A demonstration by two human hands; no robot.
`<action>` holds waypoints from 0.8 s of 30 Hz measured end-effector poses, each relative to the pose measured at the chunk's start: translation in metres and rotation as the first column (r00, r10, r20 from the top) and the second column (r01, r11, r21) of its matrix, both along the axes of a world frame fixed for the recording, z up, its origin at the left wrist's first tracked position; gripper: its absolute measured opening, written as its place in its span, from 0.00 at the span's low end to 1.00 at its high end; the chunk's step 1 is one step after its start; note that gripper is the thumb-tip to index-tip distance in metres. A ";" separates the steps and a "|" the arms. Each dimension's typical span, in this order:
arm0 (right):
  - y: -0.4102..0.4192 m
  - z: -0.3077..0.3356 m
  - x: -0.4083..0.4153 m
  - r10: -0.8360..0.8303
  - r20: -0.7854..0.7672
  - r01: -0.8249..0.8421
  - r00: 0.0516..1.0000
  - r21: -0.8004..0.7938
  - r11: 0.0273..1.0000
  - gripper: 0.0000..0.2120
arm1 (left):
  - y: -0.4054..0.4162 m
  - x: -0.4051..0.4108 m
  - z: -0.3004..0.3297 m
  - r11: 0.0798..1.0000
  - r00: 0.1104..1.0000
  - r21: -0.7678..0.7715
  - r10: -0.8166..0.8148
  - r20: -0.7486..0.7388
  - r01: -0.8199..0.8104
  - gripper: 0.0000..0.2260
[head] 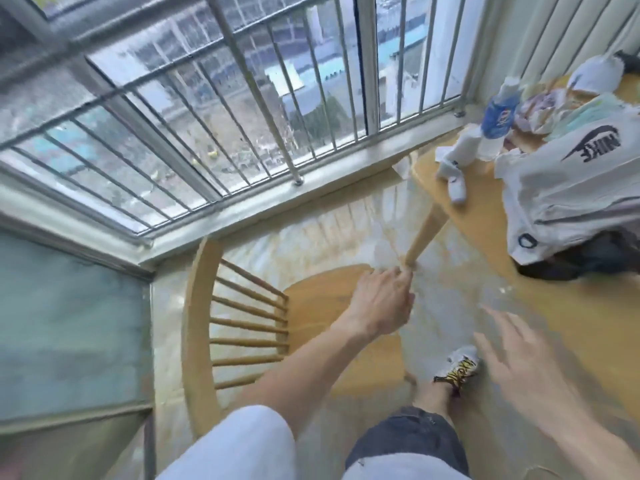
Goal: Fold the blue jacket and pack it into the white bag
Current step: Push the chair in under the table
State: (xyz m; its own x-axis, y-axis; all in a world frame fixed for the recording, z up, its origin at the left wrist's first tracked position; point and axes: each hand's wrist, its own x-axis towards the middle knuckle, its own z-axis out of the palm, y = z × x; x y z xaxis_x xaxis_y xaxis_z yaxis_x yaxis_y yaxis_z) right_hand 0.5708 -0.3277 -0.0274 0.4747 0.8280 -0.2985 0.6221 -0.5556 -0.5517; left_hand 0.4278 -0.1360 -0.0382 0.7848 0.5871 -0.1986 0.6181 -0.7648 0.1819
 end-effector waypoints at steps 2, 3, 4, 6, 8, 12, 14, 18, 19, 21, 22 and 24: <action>-0.016 0.022 -0.067 -0.018 -0.036 0.020 0.999 0.057 0.998 0.20 | -0.010 -0.076 0.021 0.999 0.999 0.031 -0.007 -0.034 0.009 0.15; -0.023 0.036 -0.100 -0.027 -0.059 0.031 0.998 0.078 0.996 0.22 | -0.013 -0.113 0.031 0.999 0.998 0.043 -0.003 -0.064 0.005 0.15; -0.030 0.050 -0.133 -0.027 -0.088 0.034 0.996 0.082 0.996 0.26 | -0.014 -0.148 0.041 0.998 0.995 0.064 0.013 -0.100 -0.006 0.16; -0.039 0.069 -0.191 -0.002 -0.142 0.015 0.990 0.087 0.996 0.32 | -0.012 -0.212 0.059 0.993 0.988 0.113 0.060 -0.142 -0.044 0.16; -0.042 0.083 -0.246 0.056 -0.180 -0.040 0.982 0.089 0.995 0.32 | -0.009 -0.265 0.077 0.985 0.980 0.154 0.101 -0.170 -0.075 0.14; -0.026 0.116 -0.334 0.100 -0.274 -0.097 0.956 0.025 0.995 0.35 | 0.009 -0.335 0.101 0.969 0.974 0.218 0.153 -0.167 -0.115 0.13; -0.012 0.121 -0.367 0.081 -0.340 -0.091 0.937 -0.015 0.996 0.52 | 0.025 -0.351 0.107 0.968 0.974 0.229 0.145 -0.177 -0.102 0.13; 0.029 0.106 -0.420 0.051 -0.326 -0.068 0.944 -0.042 0.997 0.28 | 0.061 -0.364 0.117 0.972 0.977 0.233 0.061 -0.205 -0.012 0.13; 0.040 0.096 -0.434 0.037 -0.301 -0.056 0.953 -0.054 0.997 0.28 | 0.073 -0.368 0.114 0.970 0.978 0.244 0.029 -0.206 0.022 0.13; 0.074 0.071 -0.463 0.032 -0.268 -0.066 0.963 -0.118 0.991 0.31 | 0.103 -0.374 0.099 0.959 0.976 0.265 -0.043 -0.213 0.100 0.15; 0.094 0.058 -0.475 0.041 -0.246 -0.077 0.968 -0.138 0.987 0.33 | 0.120 -0.377 0.086 0.951 0.970 0.273 -0.081 -0.229 0.144 0.16; 0.141 0.023 -0.507 0.005 -0.168 -0.030 0.986 -0.146 0.989 0.37 | 0.166 -0.384 0.048 0.933 0.947 0.253 -0.188 -0.262 0.255 0.19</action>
State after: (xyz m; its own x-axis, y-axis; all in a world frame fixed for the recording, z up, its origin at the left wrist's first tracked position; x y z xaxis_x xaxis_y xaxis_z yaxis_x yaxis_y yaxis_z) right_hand 0.0640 -0.1865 -0.0043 0.3937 0.7765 -0.4920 0.5384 -0.6286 -0.5613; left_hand 0.0441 0.0304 0.0100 0.8538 0.4610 -0.2418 0.4255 -0.8857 -0.1859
